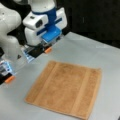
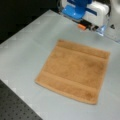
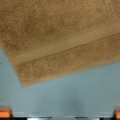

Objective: Folding a towel twice

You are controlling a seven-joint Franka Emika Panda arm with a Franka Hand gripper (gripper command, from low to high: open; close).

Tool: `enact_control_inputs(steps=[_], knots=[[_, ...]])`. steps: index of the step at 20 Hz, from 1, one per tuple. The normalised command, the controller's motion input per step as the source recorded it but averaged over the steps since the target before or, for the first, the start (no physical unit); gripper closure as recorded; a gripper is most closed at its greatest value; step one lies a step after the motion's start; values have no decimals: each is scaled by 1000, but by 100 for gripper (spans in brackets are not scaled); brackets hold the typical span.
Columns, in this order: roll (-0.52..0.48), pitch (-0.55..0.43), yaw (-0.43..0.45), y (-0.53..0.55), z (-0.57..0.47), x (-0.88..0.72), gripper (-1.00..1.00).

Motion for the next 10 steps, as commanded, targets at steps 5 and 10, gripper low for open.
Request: enact_control_inputs(steps=[5,10], knots=[[6,308,117,120,5,138,-100],[36,282,-20,309,29,355,-100]])
